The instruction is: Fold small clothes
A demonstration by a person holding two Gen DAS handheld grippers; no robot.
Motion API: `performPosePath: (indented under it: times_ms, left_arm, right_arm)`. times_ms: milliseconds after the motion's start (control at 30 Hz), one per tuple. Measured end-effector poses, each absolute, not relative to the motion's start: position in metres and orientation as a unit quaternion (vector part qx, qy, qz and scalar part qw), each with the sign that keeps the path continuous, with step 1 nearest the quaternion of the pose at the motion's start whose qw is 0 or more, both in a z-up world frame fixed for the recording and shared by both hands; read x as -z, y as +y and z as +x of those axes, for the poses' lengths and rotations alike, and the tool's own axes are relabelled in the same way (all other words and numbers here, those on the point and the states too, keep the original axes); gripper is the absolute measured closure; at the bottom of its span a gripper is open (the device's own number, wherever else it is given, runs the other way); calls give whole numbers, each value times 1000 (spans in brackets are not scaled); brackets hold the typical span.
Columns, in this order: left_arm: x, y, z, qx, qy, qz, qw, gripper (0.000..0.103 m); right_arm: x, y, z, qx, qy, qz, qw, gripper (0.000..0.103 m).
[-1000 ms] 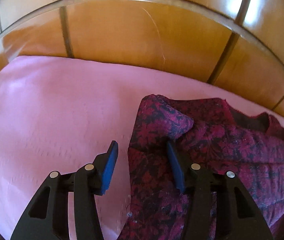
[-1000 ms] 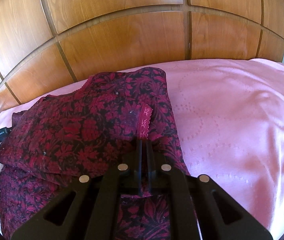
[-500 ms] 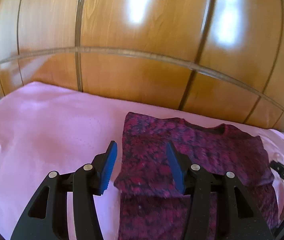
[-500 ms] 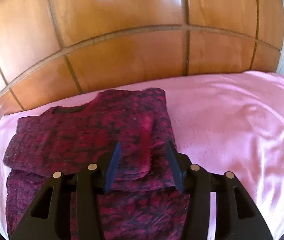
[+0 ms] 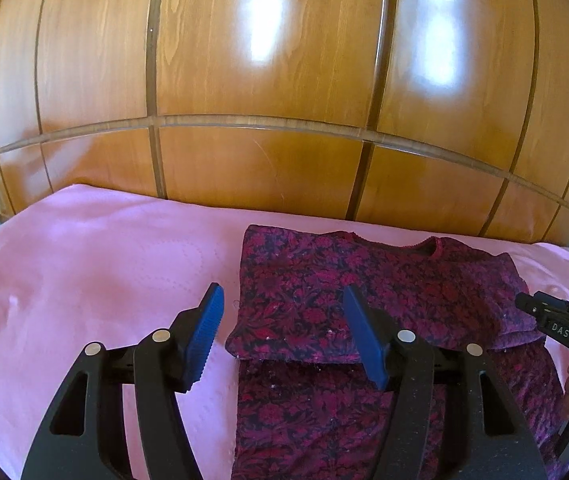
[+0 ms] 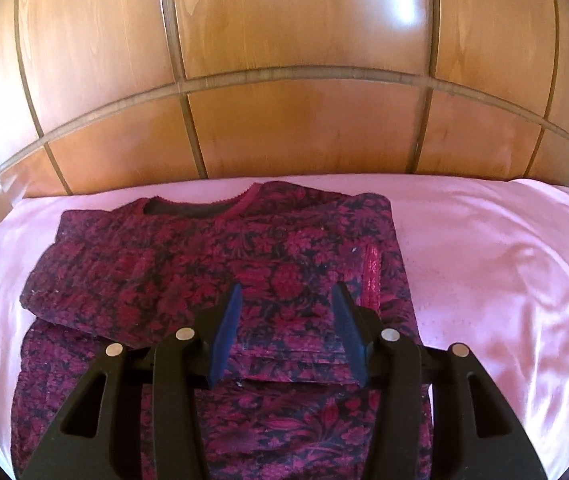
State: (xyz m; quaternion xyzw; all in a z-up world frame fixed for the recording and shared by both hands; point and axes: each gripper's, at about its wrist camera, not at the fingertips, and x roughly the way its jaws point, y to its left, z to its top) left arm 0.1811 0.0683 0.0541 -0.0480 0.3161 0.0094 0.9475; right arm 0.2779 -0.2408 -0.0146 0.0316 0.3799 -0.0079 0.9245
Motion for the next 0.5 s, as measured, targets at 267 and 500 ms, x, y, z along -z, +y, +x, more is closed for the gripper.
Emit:
performPosePath:
  times_ms: [267,500]
  left_arm:
    - [-38,63,190,-9,330,-34,943,42]
    - [-25,59,197,-5,338,-27,941,42]
  right_arm:
    - [43,-258,284,23,401,44,915,58]
    - [50,-262,284,18,393,52,918,57]
